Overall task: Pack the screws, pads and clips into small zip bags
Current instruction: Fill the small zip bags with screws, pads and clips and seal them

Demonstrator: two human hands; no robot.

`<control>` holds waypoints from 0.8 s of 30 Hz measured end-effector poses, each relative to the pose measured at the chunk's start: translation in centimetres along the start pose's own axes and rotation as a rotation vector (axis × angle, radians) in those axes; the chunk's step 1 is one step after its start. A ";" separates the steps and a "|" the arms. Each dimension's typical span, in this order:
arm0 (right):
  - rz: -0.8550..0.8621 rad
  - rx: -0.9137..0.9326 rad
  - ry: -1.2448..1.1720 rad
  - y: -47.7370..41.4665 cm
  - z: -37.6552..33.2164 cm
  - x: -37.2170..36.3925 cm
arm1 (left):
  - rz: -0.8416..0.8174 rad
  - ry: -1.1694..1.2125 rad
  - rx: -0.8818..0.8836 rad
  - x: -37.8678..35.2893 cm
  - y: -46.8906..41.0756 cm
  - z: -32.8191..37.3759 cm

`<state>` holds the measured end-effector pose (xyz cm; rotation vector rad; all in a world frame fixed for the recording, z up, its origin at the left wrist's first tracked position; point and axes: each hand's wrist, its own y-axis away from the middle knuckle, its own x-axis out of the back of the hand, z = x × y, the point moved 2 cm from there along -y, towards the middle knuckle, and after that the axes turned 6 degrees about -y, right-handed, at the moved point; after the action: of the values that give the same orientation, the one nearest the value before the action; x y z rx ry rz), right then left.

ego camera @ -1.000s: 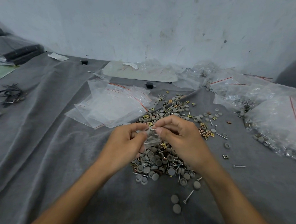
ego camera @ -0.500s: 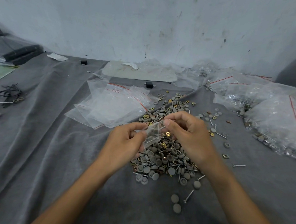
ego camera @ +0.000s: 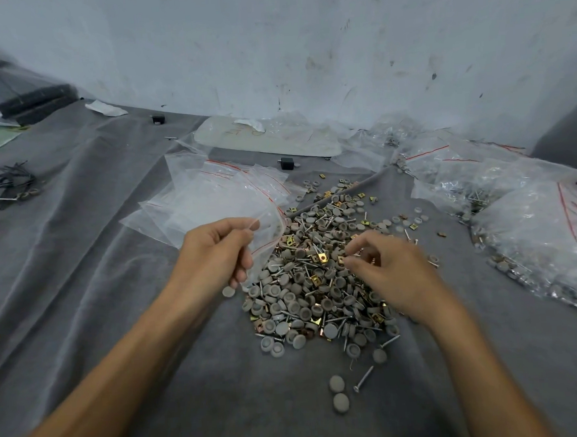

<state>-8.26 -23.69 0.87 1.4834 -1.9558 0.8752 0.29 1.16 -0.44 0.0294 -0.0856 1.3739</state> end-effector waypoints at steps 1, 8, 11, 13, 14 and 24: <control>-0.075 0.018 -0.007 0.1 -0.3 -0.4 | -0.007 -0.009 -0.001 -0.1 0.0 0.0; -0.315 -0.008 0.175 0.3 -0.5 -2.0 | -0.013 -0.031 -0.011 0.0 0.1 -0.1; -0.332 0.009 0.181 0.3 -0.5 -1.9 | -0.022 -0.039 -0.009 0.0 0.1 0.0; -0.309 0.026 0.175 0.2 -0.7 -1.8 | -0.029 -0.044 -0.007 -0.2 0.2 0.0; -0.296 0.029 0.173 0.2 -0.7 -1.8 | -0.031 -0.047 -0.006 -0.3 0.2 0.0; -0.251 0.034 0.296 0.2 -0.5 -2.0 | -0.082 -0.117 -0.050 -1.3 1.1 0.1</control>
<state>-7.92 -22.02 -0.30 1.4836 -1.5132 0.9570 -1.01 0.07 -0.42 0.0709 -0.2147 1.2872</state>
